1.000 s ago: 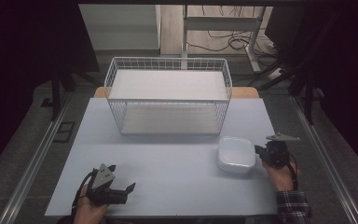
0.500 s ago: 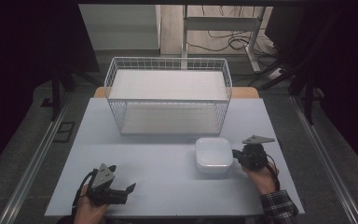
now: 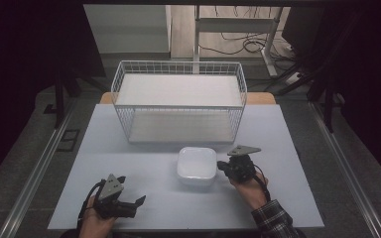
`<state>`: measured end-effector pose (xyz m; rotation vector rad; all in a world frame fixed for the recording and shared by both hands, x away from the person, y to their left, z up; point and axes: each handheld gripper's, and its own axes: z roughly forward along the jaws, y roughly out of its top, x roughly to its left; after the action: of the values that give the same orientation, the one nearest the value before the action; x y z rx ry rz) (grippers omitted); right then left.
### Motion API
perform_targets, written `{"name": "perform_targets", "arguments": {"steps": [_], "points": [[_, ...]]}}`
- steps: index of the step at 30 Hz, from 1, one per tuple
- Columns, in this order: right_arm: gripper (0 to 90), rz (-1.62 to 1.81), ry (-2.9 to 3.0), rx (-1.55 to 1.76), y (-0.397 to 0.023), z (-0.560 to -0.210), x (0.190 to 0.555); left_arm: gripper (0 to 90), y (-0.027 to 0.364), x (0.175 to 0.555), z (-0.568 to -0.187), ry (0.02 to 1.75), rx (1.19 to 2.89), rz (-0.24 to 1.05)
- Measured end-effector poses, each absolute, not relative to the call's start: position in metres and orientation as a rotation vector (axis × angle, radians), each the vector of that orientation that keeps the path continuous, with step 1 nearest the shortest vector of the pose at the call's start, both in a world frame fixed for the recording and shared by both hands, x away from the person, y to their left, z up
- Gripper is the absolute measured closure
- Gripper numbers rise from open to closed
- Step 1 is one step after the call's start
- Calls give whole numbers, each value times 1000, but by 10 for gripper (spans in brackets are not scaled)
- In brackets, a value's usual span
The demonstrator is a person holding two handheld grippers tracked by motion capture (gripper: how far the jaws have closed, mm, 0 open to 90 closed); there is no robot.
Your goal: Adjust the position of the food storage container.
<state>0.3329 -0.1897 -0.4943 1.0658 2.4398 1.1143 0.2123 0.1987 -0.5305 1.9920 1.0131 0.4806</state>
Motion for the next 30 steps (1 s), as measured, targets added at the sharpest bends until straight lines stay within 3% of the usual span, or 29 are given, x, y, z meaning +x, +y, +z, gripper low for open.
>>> {"name": "perform_targets", "arguments": {"steps": [9, 17, 18, 19, 20, 21, 22, 23, 25, 26, 27, 28, 30], "points": [[876, 1106, 2449, 1027, -171, -497, 337, 31, 197, 212, -531, 992, 1994, 462], [820, 1123, 2370, 979, -196, -483, 320, 30, 200, 212, -530, 987, 1952, 451], [754, 1136, 2368, 952, -202, -481, 312, 38, 200, 212, -530, 990, 1959, 446], [754, 1136, 2368, 952, -202, -481, 312, 38, 199, 212, -530, 990, 1966, 447], [673, 1144, 2364, 930, -206, -480, 306, 44, 199, 212, -529, 991, 1972, 450], [673, 1144, 2364, 930, -206, -480, 306, 44, 198, 212, -529, 991, 1974, 450], [561, 1177, 2358, 932, -211, -479, 302, 47, 197, 212, -528, 991, 1975, 443], [561, 1177, 2358, 932, -211, -479, 302, 47, 197, 212, -528, 991, 1975, 443], [391, 1188, 2371, 937, -215, -480, 298, 47, 197, 212, -529, 996, 1978, 439], [391, 1188, 2371, 937, -215, -480, 298, 47, 197, 212, -529, 998, 1977, 439], [299, 1181, 2377, 921, -217, -483, 294, 47, 198, 212, -528, 999, 1974, 438], [299, 1181, 2377, 921, -217, -483, 294, 47, 198, 212, -528, 999, 1974, 438], [218, 1181, 2387, 902, -218, -486, 290, 46, 198, 212, -528, 998, 1977, 442]]}}
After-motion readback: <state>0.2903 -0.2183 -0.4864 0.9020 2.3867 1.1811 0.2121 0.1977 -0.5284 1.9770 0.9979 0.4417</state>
